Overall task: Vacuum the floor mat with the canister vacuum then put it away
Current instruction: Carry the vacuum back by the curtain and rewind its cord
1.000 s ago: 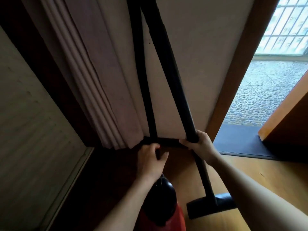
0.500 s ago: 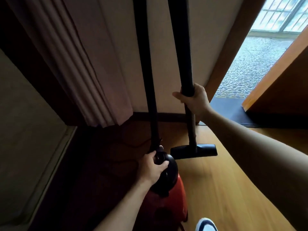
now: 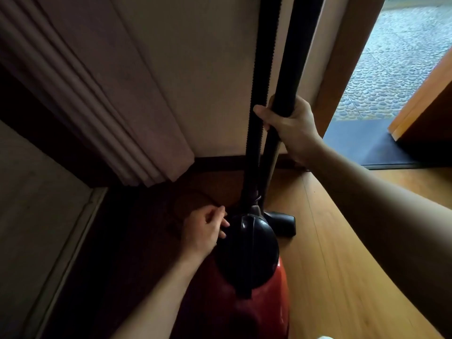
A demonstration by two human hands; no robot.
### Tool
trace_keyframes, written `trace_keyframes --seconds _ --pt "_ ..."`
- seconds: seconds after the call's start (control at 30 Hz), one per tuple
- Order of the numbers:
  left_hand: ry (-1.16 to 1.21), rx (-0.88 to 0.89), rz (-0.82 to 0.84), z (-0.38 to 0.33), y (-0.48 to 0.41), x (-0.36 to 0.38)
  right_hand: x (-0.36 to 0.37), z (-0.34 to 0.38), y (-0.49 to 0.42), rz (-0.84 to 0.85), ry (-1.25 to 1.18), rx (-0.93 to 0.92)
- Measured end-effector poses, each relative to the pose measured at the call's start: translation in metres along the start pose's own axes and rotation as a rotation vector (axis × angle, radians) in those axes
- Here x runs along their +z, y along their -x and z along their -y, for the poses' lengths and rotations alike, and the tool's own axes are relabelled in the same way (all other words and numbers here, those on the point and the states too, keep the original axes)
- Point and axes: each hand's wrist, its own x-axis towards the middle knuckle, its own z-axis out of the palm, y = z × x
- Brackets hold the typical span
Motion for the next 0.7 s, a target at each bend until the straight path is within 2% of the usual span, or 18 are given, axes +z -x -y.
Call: trace_keyframes --seconds 0.07,0.13,0.23,0.4,0.47,0.57,0.7 --pt "-0.199 0.005 -0.053 0.014 -0.023 -0.004 0.005 -0.003 -0.002 0.034 -0.011 -0.015" --pt "-0.238 -0.001 0.035 0.022 -0.040 0.001 0.009 -0.005 -0.005 0.054 -0.007 -0.022" --pt "-0.199 0.044 0.190 0.022 -0.055 0.016 0.013 -0.007 -0.007 0.047 -0.025 -0.030" --pt "-0.213 0.140 0.291 0.013 -0.066 0.020 0.013 -0.008 -0.008 0.068 -0.057 -0.029" --pt "-0.257 0.160 0.308 0.010 -0.066 0.016 0.012 -0.007 -0.007 0.082 -0.048 -0.032" --pt "-0.264 0.280 0.290 0.000 -0.062 0.014 0.010 -0.004 -0.005 0.100 -0.010 -0.045" --pt "-0.072 0.333 0.255 -0.032 -0.059 0.028 0.007 -0.001 -0.005 0.121 0.019 -0.052"
